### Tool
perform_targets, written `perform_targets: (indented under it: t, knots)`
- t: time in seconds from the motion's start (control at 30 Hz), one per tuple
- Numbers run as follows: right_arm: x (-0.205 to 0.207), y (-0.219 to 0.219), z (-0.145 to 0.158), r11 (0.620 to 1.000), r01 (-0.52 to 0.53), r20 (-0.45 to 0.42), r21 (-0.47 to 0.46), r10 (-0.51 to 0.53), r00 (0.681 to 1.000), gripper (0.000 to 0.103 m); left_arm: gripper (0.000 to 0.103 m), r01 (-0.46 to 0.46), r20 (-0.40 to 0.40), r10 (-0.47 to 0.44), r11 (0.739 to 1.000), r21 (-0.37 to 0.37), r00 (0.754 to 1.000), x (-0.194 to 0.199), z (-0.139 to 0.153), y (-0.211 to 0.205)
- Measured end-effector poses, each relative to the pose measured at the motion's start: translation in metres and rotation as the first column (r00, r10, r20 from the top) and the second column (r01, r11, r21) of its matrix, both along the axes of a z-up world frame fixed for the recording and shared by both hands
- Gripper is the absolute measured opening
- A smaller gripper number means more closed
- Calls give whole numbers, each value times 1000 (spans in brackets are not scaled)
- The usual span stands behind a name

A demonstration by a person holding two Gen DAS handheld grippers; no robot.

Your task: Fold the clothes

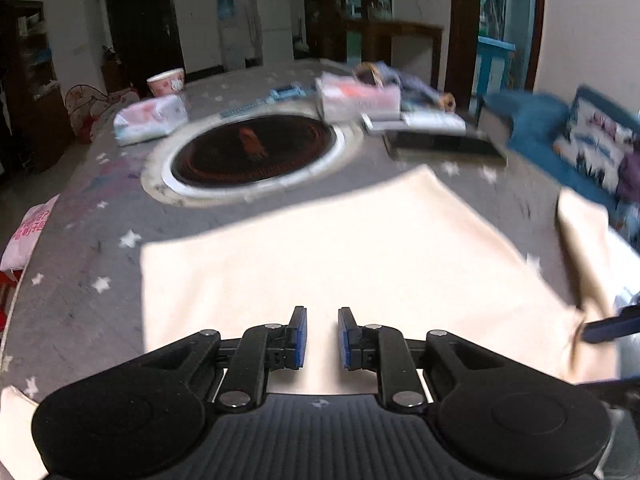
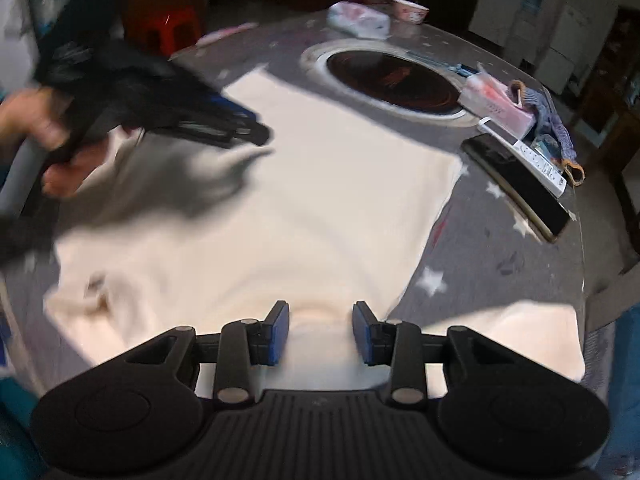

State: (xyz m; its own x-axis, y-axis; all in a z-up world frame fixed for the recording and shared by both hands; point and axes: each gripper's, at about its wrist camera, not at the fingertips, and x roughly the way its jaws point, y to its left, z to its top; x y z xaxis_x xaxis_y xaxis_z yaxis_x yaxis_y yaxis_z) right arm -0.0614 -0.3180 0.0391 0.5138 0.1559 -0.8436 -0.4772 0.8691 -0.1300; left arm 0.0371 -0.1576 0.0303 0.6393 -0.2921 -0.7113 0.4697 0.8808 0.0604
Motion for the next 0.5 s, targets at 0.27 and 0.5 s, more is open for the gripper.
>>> perform_targets:
  t: [0.27,0.5]
  knots:
    - [-35,-29,16,996,82,28,25,-83,996,35,34,18,24,-19,1000,12,1000,-14,-3,-2]
    - [18,-107,32,902,400,26,161,-409,912,38,43,50,42,-50,999,1,998,-29,3,-1]
